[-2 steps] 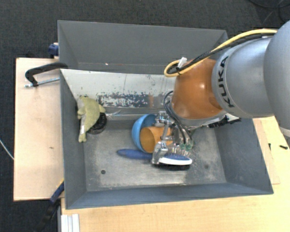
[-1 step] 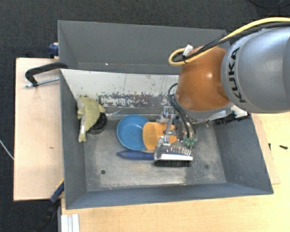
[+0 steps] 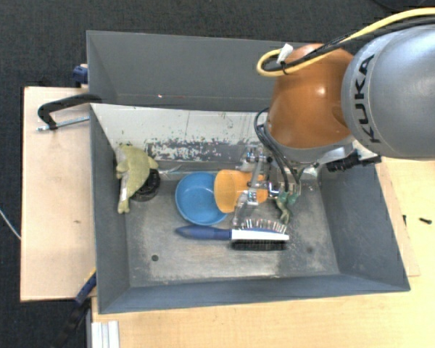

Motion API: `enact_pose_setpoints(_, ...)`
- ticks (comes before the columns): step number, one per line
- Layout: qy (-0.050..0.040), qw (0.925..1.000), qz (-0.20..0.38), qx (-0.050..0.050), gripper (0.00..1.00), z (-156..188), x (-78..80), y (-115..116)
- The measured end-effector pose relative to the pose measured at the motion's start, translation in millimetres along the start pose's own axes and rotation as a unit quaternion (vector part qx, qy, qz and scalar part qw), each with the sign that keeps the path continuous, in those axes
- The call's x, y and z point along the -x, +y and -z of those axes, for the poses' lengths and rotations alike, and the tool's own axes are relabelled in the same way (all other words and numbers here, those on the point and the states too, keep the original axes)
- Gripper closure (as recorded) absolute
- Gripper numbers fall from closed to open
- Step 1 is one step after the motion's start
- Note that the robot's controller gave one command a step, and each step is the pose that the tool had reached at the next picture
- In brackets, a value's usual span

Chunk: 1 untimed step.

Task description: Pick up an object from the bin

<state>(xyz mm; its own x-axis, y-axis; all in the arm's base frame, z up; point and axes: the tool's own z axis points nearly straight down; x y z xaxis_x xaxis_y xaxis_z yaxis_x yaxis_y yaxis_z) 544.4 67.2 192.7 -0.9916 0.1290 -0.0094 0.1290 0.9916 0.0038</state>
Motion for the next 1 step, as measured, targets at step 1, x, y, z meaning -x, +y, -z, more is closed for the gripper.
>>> enact_pose_setpoints(1, -0.0002, 0.9839, 0.179, -0.002, 1.00, 69.0, 13.8, -60.5)
